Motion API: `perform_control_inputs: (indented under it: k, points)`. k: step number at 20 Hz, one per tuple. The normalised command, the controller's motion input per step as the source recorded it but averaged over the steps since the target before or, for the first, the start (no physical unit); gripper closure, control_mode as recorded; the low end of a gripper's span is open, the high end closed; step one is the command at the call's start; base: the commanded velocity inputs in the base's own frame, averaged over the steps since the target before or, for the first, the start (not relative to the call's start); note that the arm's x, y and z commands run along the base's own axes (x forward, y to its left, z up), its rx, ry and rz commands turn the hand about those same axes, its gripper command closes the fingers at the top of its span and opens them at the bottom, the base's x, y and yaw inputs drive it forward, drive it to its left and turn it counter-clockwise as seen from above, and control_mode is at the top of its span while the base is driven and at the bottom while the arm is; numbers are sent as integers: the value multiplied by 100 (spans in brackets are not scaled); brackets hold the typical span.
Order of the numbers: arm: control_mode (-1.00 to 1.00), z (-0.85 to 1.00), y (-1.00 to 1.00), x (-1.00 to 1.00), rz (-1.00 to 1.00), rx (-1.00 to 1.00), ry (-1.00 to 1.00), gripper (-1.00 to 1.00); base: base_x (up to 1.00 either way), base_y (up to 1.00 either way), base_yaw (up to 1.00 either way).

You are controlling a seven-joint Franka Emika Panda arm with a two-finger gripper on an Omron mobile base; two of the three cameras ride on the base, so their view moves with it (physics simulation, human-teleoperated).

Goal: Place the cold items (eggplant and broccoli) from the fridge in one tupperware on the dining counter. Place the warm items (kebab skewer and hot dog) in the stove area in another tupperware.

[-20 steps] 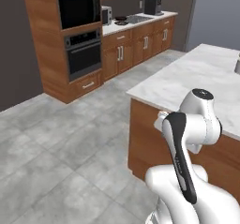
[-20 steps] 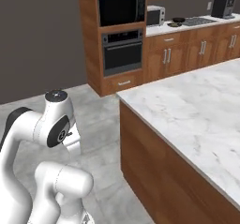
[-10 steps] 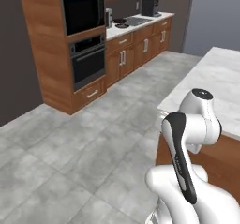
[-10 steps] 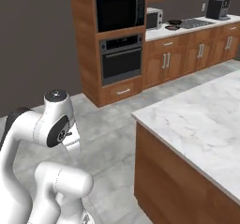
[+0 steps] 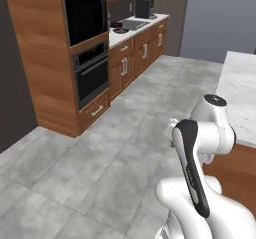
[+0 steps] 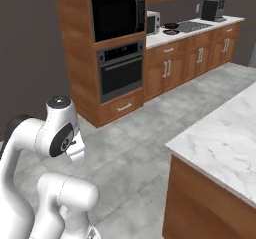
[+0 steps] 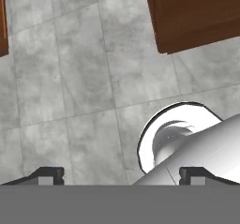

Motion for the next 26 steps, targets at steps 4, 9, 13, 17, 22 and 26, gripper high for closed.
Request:
perform_control_inputs:
  k: [4, 9, 13, 17, 22, 26]
  points:
    - [100, 0, 0, 0, 0, 0, 0, -100, 100, 100, -36]
    - [100, 0, 0, 0, 0, 0, 0, -100, 100, 57, -27]
    - [100, 0, 0, 0, 0, 0, 0, -100, 100, -8, -9]
    - [100, 0, 0, 0, 0, 0, 0, -100, 100, -63, 0]
    - [100, 0, 0, 0, 0, 0, 0, -100, 100, -58, 0]
    - [100, 0, 0, 0, 0, 0, 0, -100, 100, 10, -22]
